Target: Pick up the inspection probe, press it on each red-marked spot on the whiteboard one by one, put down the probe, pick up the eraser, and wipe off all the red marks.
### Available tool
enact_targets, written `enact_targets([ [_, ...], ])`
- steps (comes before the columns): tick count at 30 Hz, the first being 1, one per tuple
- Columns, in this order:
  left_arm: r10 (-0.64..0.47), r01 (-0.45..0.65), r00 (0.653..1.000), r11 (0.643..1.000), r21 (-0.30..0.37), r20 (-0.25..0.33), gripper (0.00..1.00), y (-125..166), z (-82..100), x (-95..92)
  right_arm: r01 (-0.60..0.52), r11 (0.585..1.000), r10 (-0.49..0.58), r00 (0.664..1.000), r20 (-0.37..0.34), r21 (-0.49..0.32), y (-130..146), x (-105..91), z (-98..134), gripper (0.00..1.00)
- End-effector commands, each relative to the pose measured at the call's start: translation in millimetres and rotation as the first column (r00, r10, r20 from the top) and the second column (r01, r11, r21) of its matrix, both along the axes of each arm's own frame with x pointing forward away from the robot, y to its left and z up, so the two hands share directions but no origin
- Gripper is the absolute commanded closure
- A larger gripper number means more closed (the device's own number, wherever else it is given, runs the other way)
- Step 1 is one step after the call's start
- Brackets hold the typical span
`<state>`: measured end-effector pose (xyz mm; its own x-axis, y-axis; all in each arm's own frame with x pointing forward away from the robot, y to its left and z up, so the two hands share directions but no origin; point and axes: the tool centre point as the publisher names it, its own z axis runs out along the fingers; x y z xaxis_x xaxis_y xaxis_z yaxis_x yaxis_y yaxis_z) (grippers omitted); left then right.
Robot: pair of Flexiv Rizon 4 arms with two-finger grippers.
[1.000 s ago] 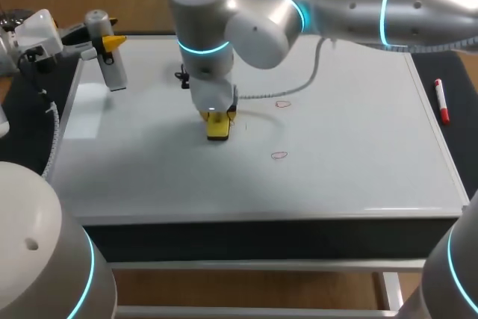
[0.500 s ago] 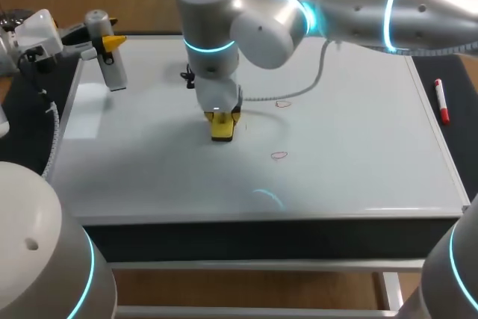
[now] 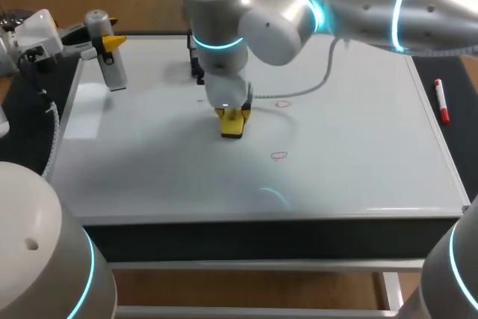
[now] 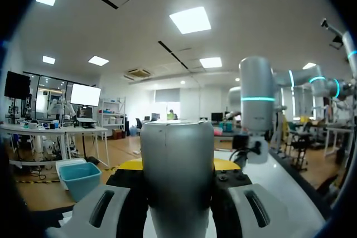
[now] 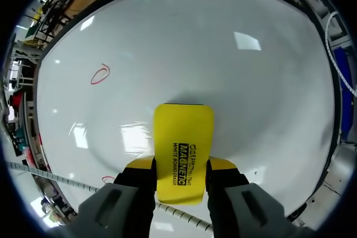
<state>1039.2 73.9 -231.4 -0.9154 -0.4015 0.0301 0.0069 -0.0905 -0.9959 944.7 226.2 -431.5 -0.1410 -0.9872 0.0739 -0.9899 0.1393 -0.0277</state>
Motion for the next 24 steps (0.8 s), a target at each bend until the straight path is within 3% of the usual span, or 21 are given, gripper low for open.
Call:
enact_targets([
  [1, 0.0, 0.0, 1.0, 1.0, 0.0, 0.001, 1.0, -0.5, 0.9, 0.2, 0.009, 1.0, -0.009, 1.0, 0.007, 0.01, -18.3, 3.7, -3.5, 1.0],
  [8, 0.0, 0.0, 1.0, 1.0, 0.0, 0.001, 1.0, -0.5, 0.9, 0.2, 0.042, 0.999, -0.042, 0.999, 0.008, 0.029, -39.7, 14.9, 6.8, 1.0],
  [13, 0.0, 0.0, 1.0, 1.0, 0.0, 0.001, 1.0, -0.5, 0.9, 0.2, 0.005, 0.998, -0.004, 1.0, -0.005, 0.066, -57.5, 22.2, 22.2, 1.0],
  [24, 0.0, 0.0, 1.0, 1.0, 0.0, 0.001, 1.0, -0.5, 0.9, 0.2, 0.068, 0.996, -0.07, 0.997, 0.021, 0.059, -102.8, 48.5, 38.6, 1.0],
])
